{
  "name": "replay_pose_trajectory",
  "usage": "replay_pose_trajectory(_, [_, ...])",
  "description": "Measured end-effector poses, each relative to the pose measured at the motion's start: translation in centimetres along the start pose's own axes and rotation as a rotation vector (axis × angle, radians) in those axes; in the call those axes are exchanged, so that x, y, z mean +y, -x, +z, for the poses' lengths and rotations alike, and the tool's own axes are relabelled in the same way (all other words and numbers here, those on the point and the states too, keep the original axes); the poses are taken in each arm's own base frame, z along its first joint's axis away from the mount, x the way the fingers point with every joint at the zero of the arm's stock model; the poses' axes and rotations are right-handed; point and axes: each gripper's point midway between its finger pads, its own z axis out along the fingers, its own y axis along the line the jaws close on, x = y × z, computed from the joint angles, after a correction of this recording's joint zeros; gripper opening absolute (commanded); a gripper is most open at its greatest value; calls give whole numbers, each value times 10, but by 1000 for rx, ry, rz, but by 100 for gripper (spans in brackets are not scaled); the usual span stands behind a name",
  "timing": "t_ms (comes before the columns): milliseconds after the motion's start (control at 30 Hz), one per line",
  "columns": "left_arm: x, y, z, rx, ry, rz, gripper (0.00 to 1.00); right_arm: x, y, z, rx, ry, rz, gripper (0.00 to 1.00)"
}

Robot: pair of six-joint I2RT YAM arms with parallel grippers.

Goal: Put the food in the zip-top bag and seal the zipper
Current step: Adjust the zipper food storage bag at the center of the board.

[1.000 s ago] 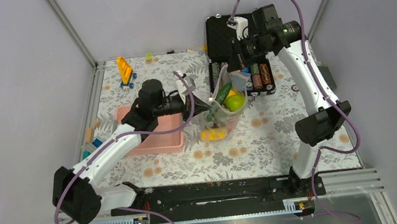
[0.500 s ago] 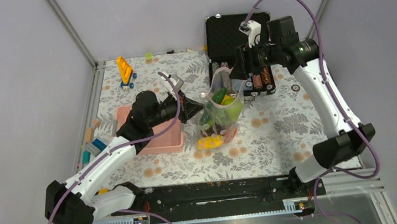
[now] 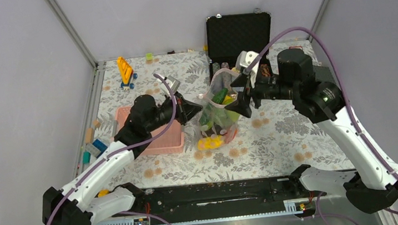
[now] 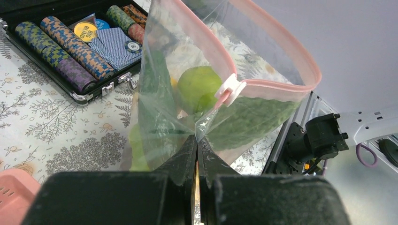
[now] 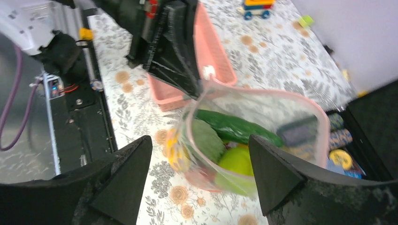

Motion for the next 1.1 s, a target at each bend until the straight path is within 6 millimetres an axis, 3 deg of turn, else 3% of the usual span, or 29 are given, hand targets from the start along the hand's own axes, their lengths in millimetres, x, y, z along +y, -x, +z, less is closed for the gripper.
replay_pose_trajectory(100, [-3,0,-6,-8,-2,4,0,19,1,10,-1,66,-47,74])
replay_pose_trajectory(333, [-6,1,-11,-18,-5,9,0,-4,-32,48,133,19,21,69])
replay_pose_trajectory(433, [-3,-3,-11,-5,11,2,0,-7,-43,58,171,25,47,51])
replay_pose_trajectory(467, [-3,-3,-11,-3,11,2,0,-7,-47,59,184,29,58,49])
replay_pose_trajectory(567, [-3,-3,-11,-5,9,9,0,-6,-55,63,214,33,86,57])
replay_pose_trajectory(700, [-3,-4,-12,-1,12,16,0,-5,-61,63,240,36,110,57])
replay_pose_trajectory(900, [-1,-5,-13,0,19,26,0,-6,-38,49,184,-18,140,56])
replay_pose_trajectory(1100, [-2,-6,-16,-5,20,39,0,22,0,21,24,51,144,56])
